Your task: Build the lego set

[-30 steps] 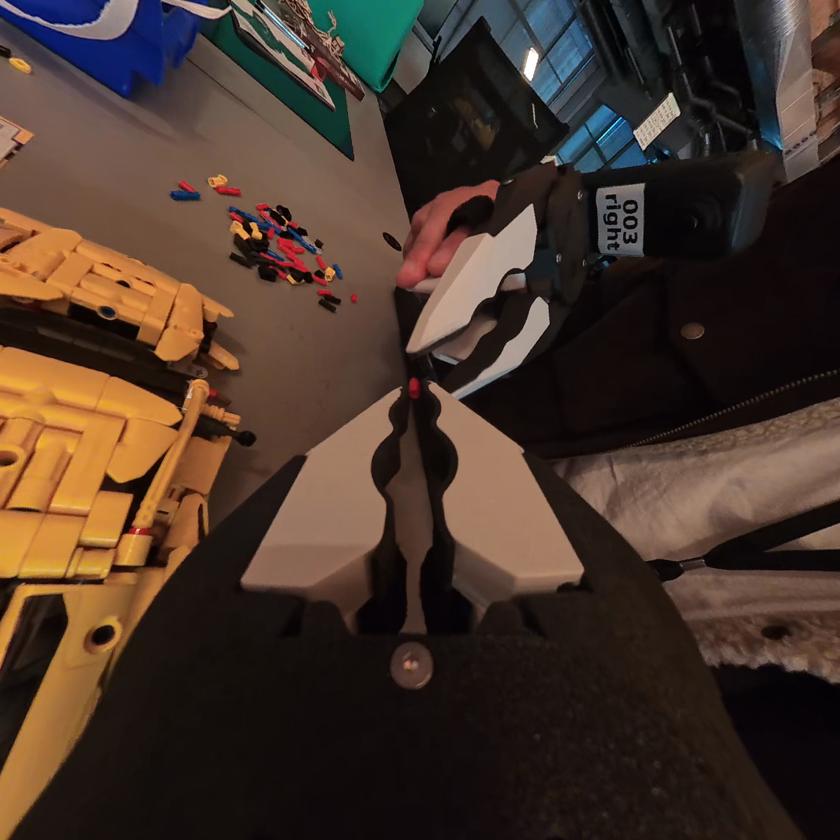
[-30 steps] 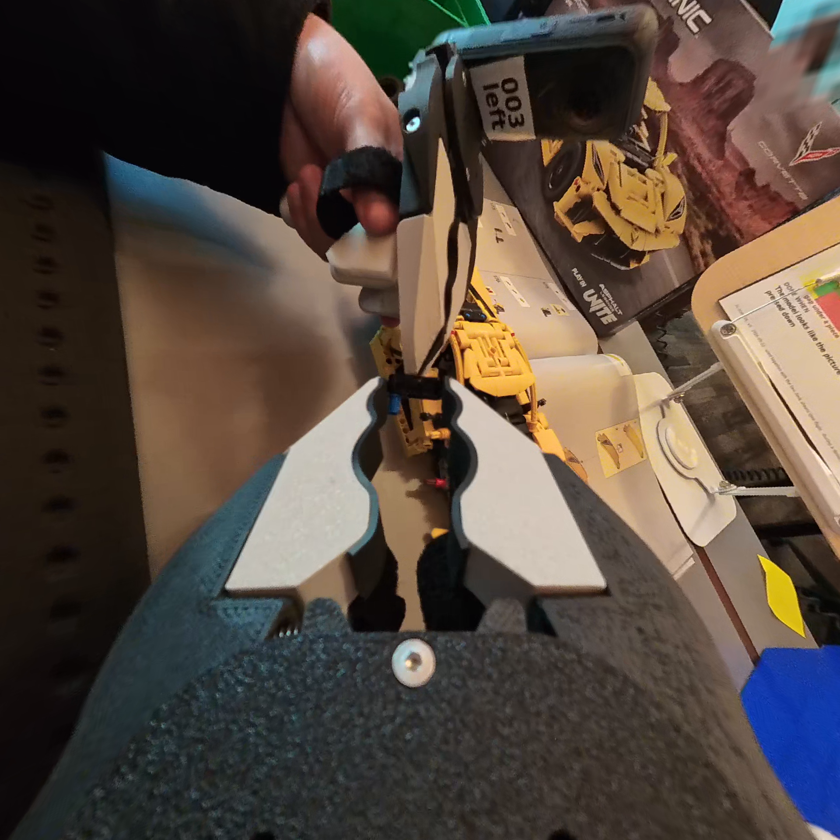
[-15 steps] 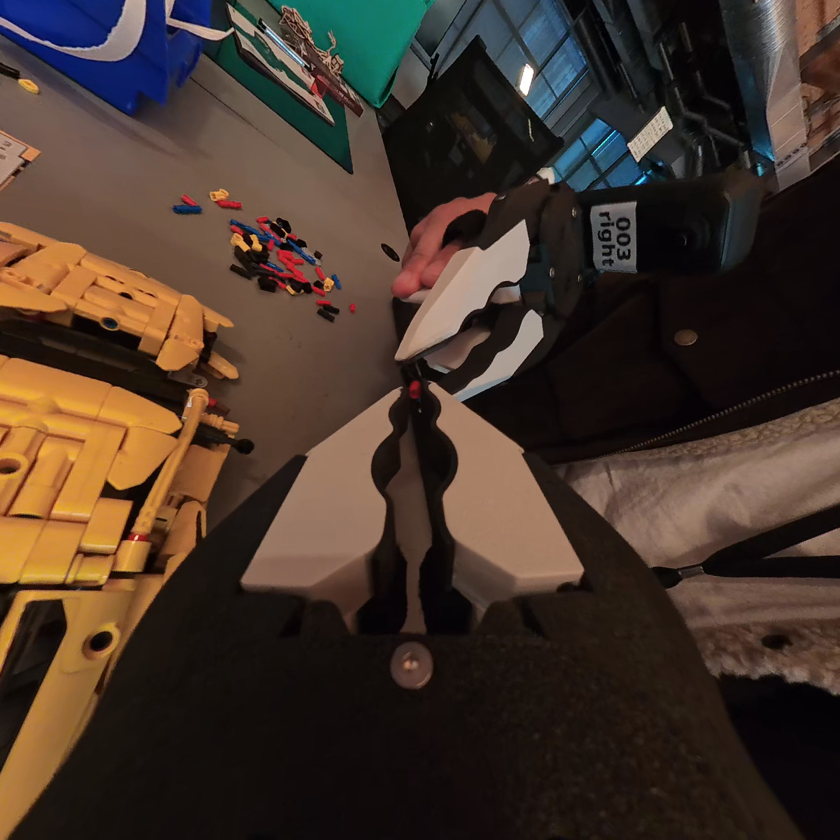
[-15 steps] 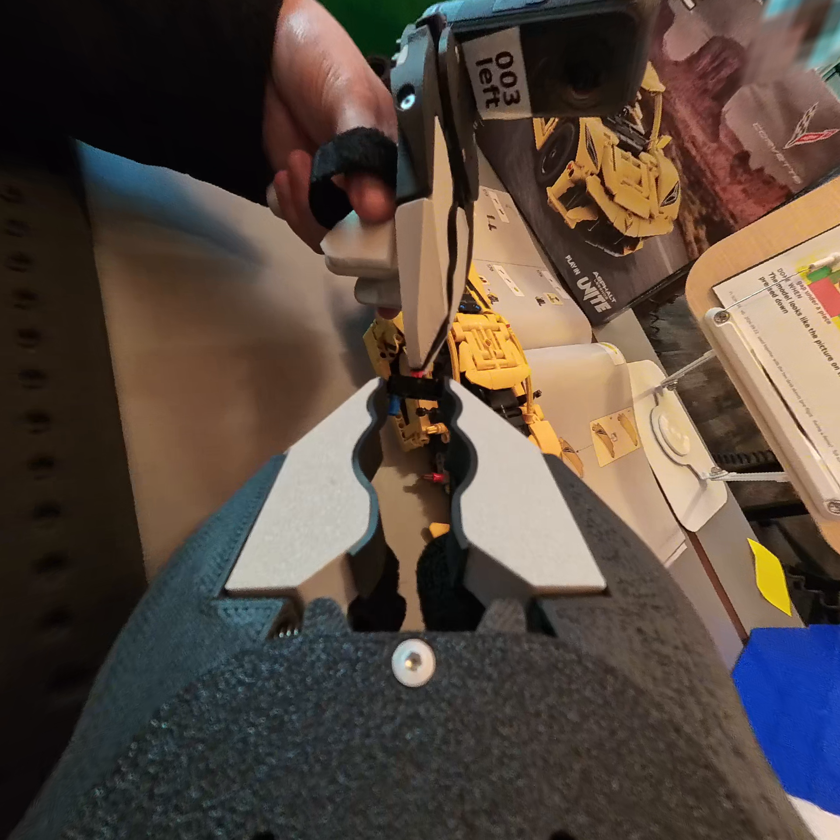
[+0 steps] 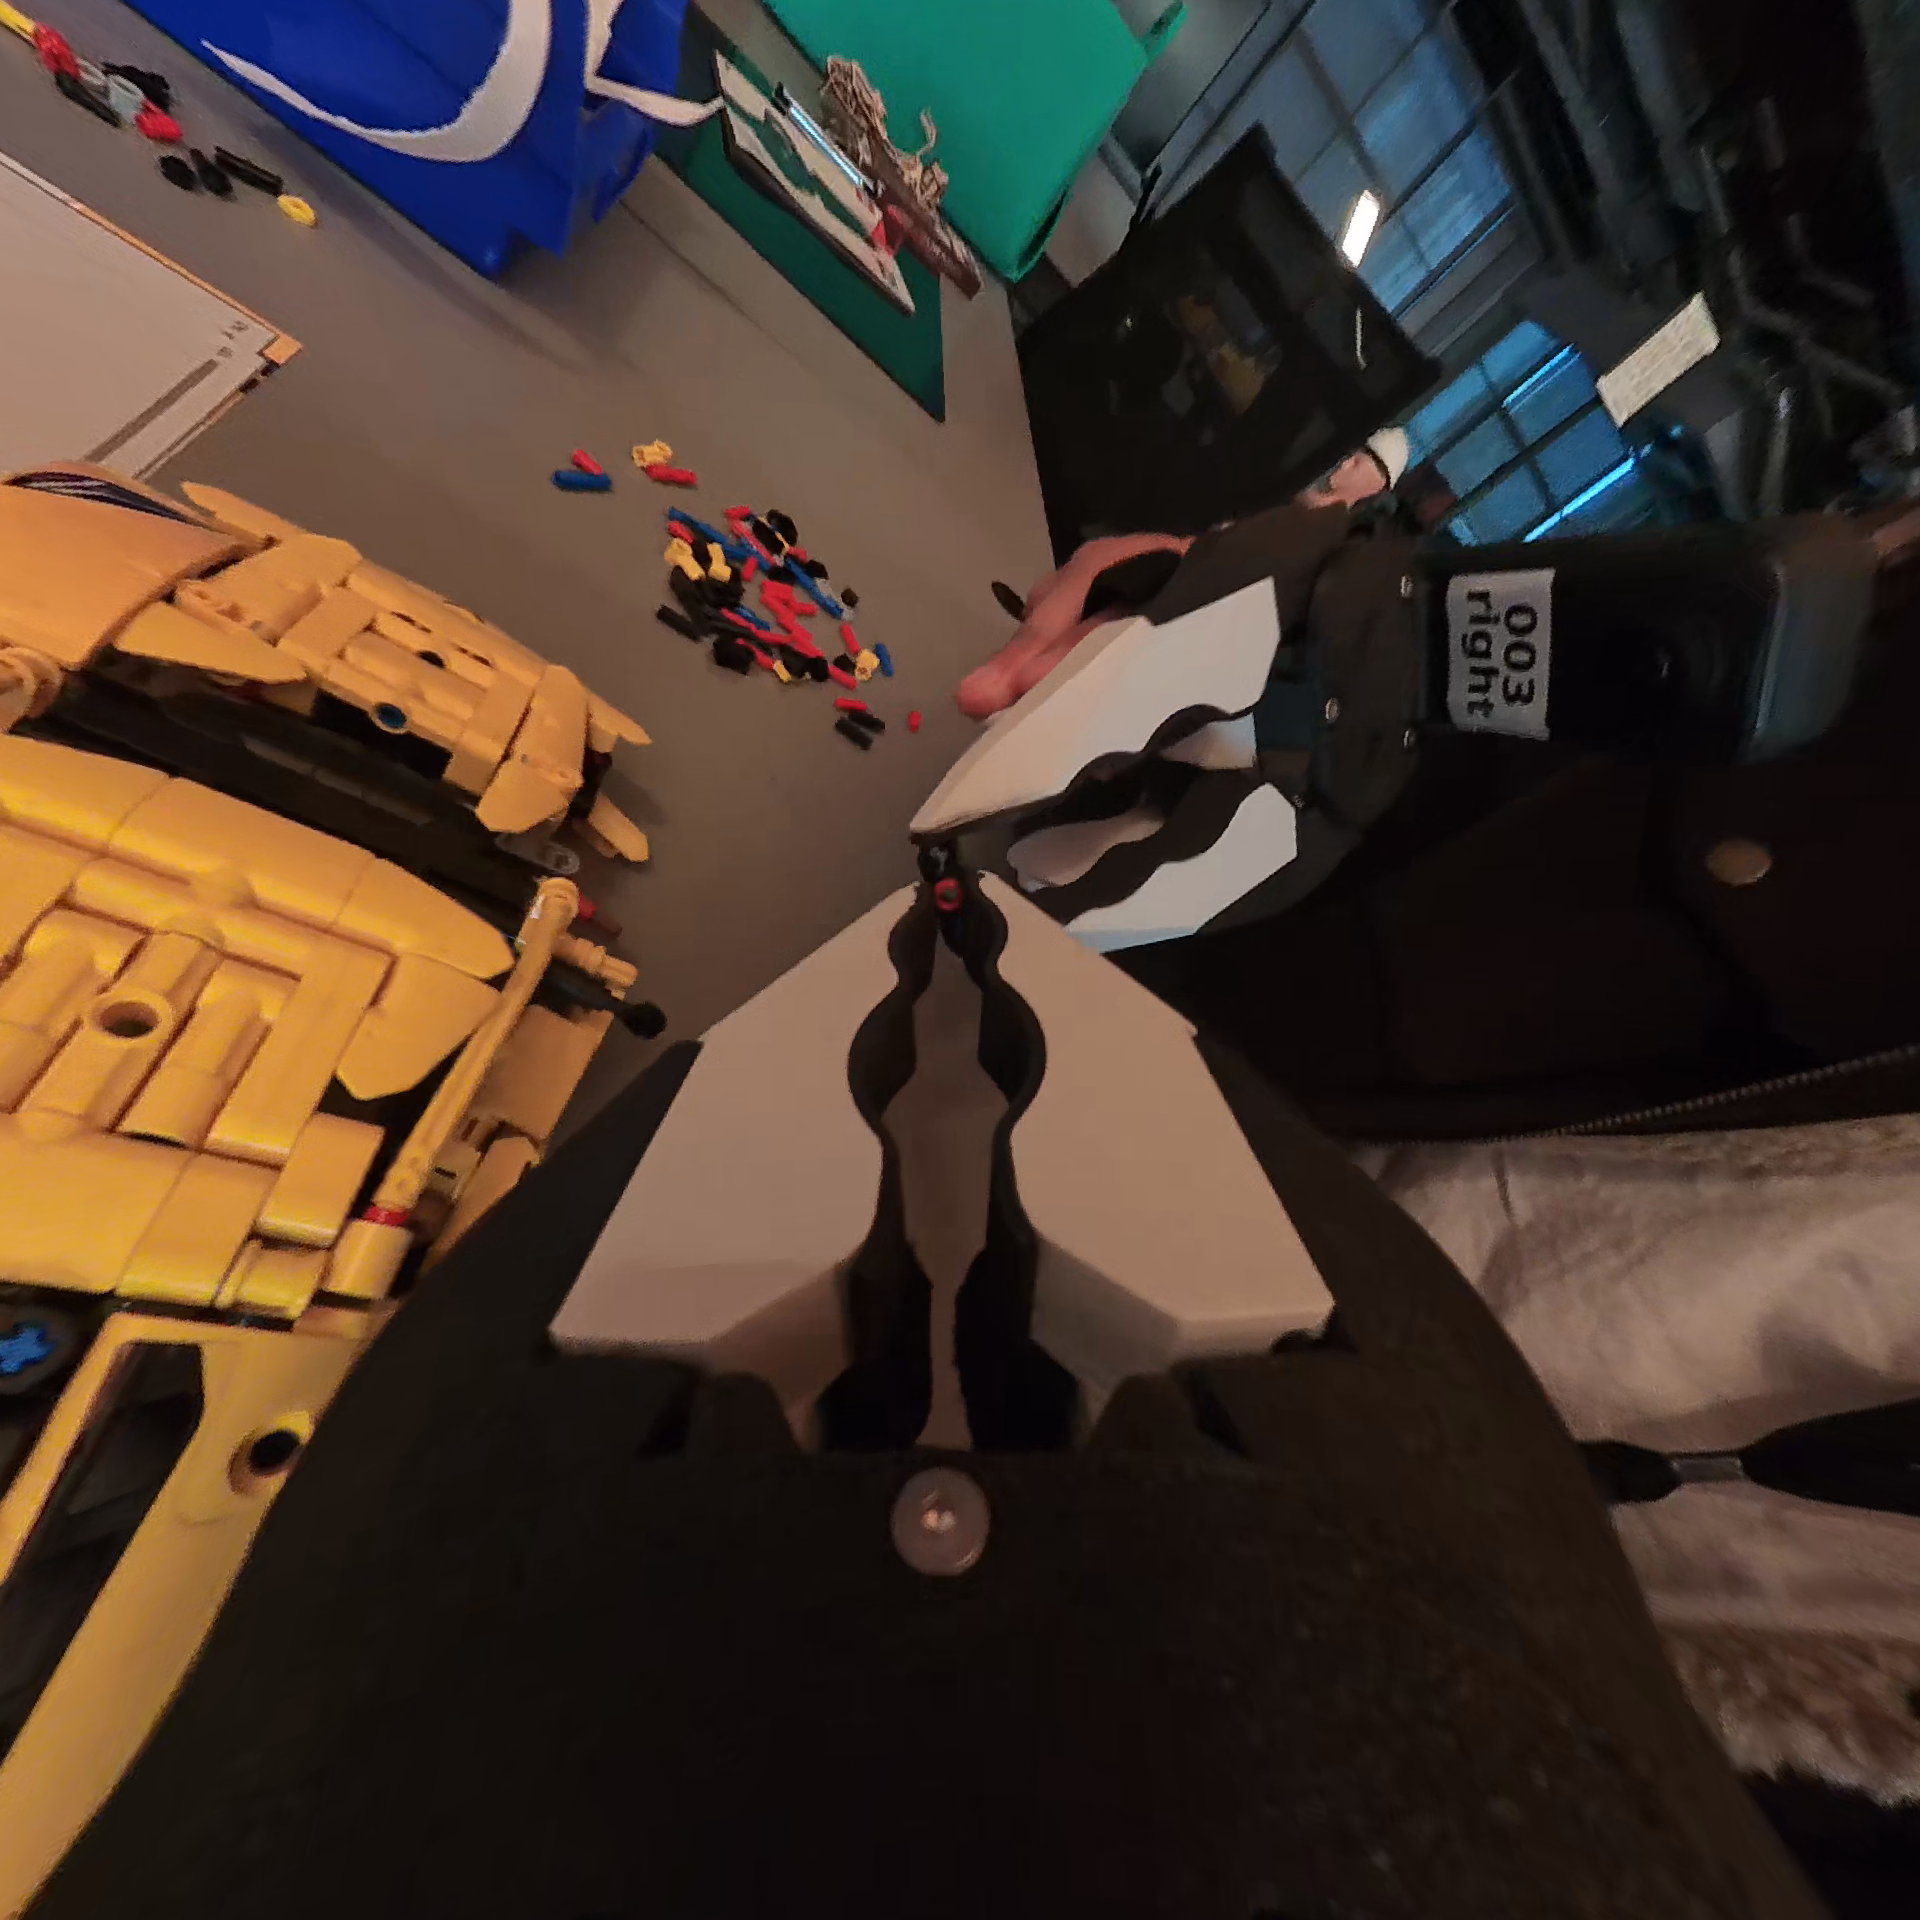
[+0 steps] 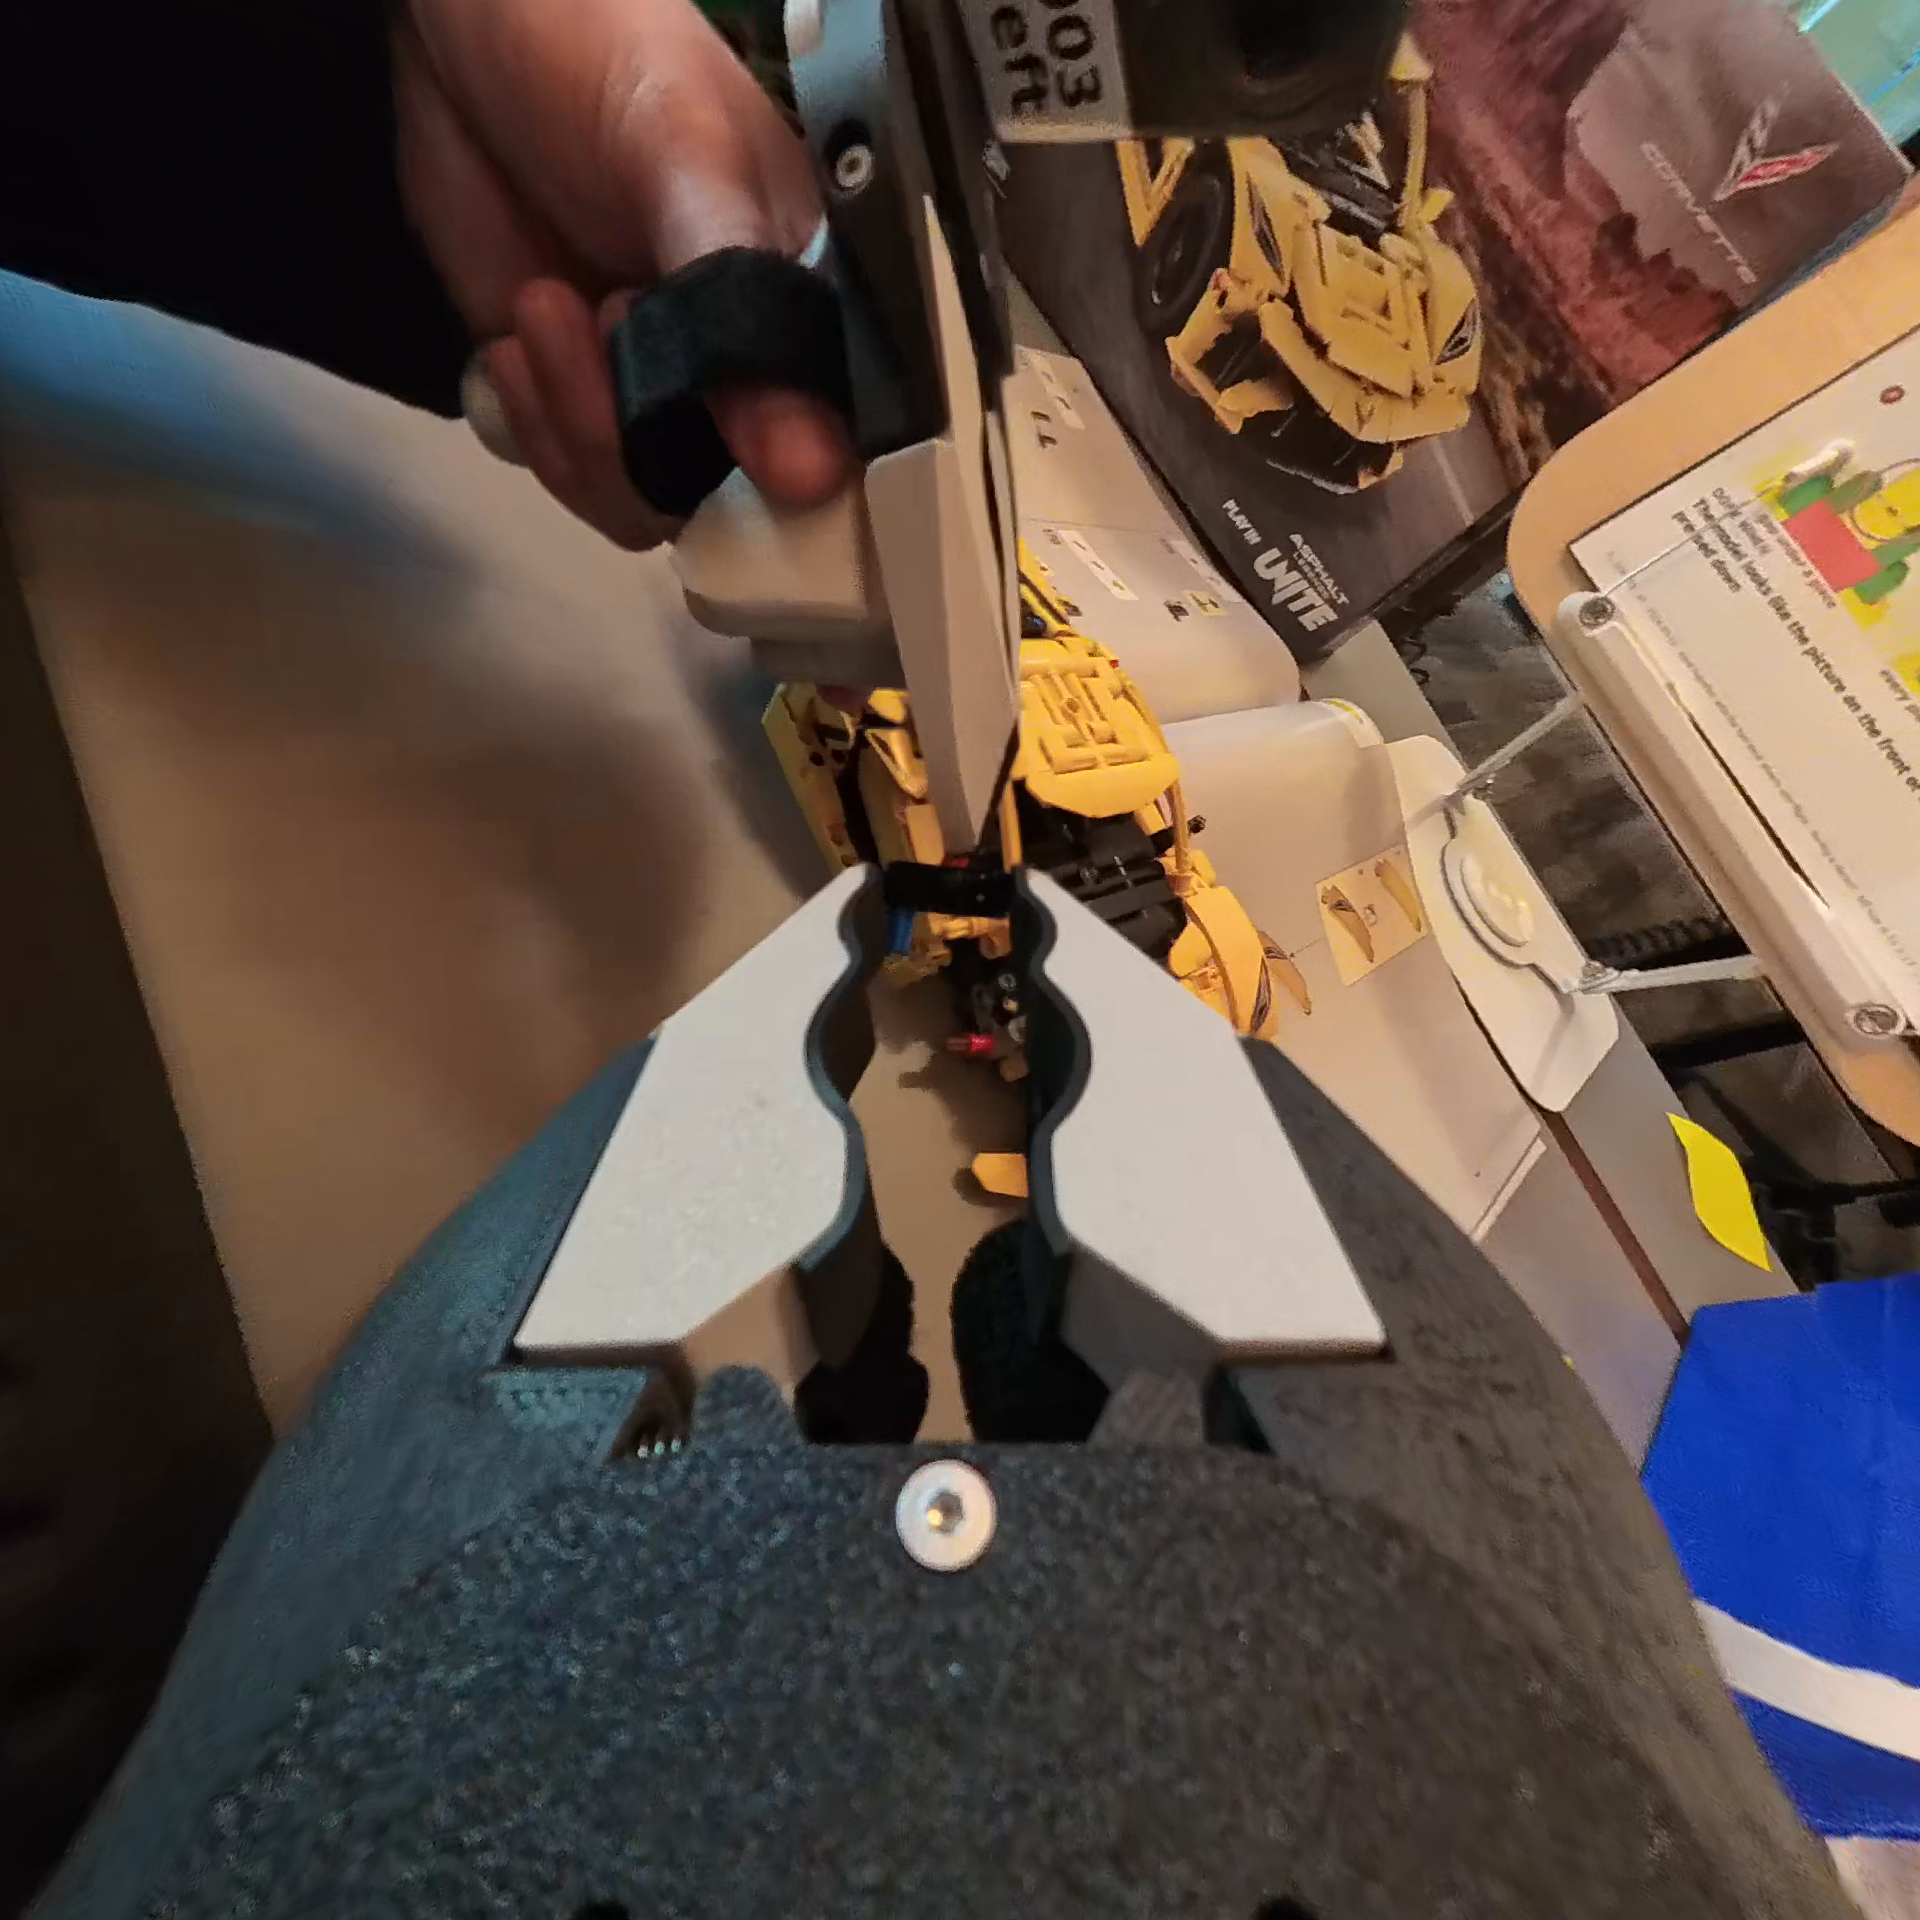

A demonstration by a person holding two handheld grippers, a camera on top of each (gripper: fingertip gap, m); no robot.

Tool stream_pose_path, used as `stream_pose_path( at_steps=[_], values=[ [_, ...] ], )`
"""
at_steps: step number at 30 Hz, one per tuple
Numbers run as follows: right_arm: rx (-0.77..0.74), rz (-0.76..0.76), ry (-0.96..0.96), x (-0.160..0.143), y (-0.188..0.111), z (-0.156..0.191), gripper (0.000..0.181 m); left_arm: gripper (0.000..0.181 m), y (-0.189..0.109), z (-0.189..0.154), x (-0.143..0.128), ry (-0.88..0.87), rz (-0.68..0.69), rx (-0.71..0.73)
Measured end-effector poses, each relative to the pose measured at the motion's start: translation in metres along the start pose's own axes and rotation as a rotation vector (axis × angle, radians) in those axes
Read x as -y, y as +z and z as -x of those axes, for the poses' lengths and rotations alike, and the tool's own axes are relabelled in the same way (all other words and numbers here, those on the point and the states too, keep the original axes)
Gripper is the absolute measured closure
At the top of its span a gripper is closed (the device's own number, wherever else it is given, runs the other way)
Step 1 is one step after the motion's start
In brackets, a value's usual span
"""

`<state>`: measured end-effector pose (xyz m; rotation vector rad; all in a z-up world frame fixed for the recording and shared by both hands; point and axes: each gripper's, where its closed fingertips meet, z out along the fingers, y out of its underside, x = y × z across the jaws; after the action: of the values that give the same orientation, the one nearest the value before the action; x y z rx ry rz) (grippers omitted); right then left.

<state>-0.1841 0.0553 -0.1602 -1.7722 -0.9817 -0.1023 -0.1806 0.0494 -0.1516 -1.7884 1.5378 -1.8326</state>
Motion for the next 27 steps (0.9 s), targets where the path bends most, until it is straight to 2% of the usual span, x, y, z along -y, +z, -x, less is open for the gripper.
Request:
stream_pose_path(
  at_steps=[10, 14, 20, 27],
  values=[
    [-0.066, 0.037, 0.051, -0.011, 0.007, -0.005, 0.16, 0.177, 0.006, 0.013, 0.002, 0.016, -0.021, 0.089],
    [0.016, 0.088, 0.193, -0.029, 0.018, 0.007, 0.16, 0.177, 0.012, 0.028, -0.014, 0.095, 0.089, 0.216],
    [0.176, 0.125, 0.392, -0.047, 0.027, 0.03, 0.159, 0.177, 0.017, 0.04, -0.04, 0.084, 0.23, 0.261],
    [0.271, 0.214, 0.403, -0.067, 0.031, 0.054, 0.159, 0.177, 0.029, 0.049, -0.068, 0.087, 0.371, 0.315]
  ],
)
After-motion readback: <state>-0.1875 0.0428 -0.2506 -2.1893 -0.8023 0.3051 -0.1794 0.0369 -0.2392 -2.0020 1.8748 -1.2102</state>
